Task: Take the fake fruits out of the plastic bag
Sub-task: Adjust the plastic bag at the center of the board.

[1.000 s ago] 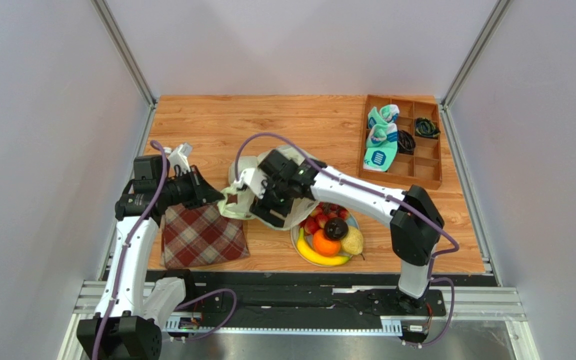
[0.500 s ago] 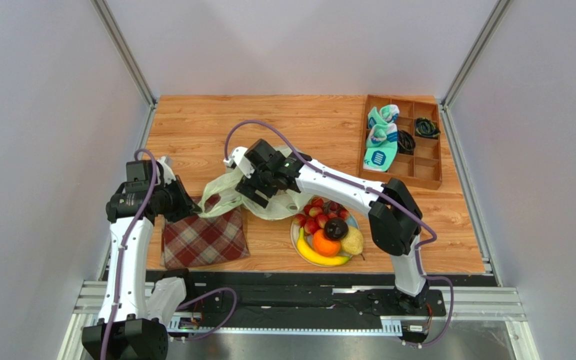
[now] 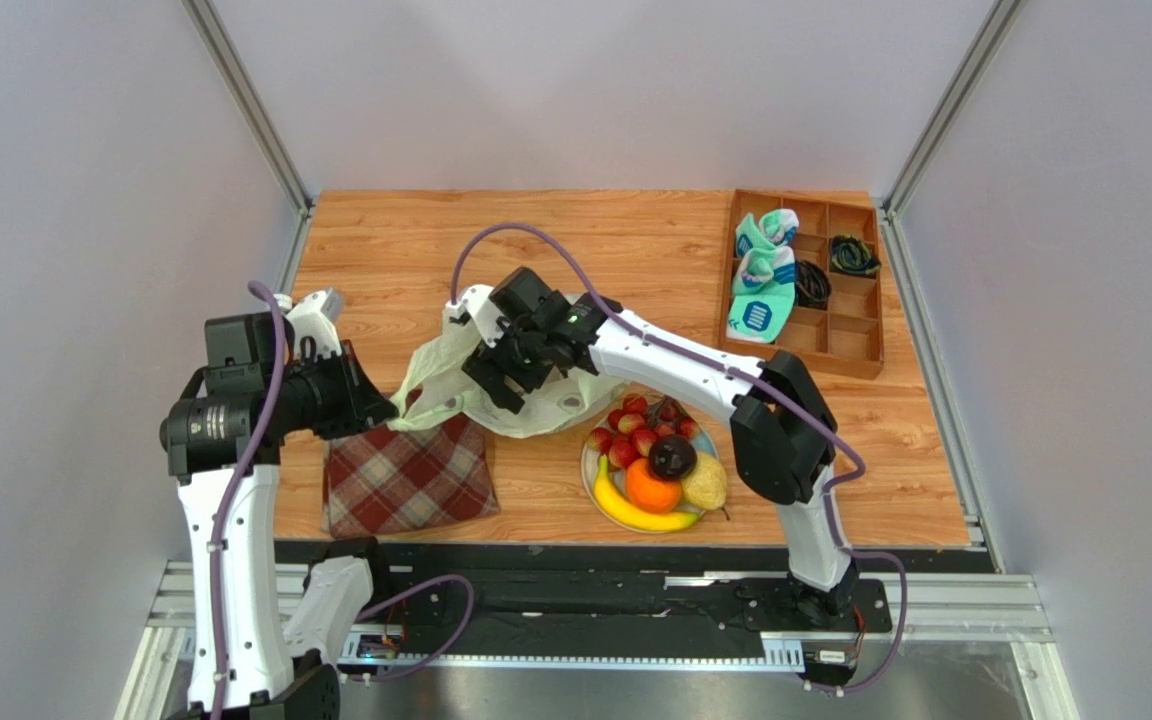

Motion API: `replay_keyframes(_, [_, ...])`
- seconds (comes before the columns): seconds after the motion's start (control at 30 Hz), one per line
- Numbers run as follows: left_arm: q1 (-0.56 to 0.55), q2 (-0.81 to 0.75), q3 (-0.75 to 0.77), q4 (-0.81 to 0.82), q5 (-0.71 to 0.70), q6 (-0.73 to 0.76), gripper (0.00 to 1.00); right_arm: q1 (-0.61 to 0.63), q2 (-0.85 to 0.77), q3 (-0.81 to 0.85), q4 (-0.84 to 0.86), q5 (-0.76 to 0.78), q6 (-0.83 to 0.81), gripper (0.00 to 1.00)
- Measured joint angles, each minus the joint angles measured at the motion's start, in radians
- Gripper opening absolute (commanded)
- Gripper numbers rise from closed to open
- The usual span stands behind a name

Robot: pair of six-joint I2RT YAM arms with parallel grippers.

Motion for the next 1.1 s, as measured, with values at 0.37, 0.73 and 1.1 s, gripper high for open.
replay_keyframes(0.37, [-0.023,0.031,-0.011,-0.045,-0.080,0.076,0.00,-0.152,-0.053,0.055,-0.074,-0.351,0.082,0.60])
replay_keyframes(0.73, [0.007,-0.055,0.146,-0.031,-0.024,0.076,0.00,0.057,0.113,0.077,-0.059,-0.106,0.115,0.72])
replay_keyframes(1.1, [0.006,0.005,-0.087,-0.034,-0.020,0.078,0.00,0.159,0.148,0.092,-0.004,0.148,0.108,0.72])
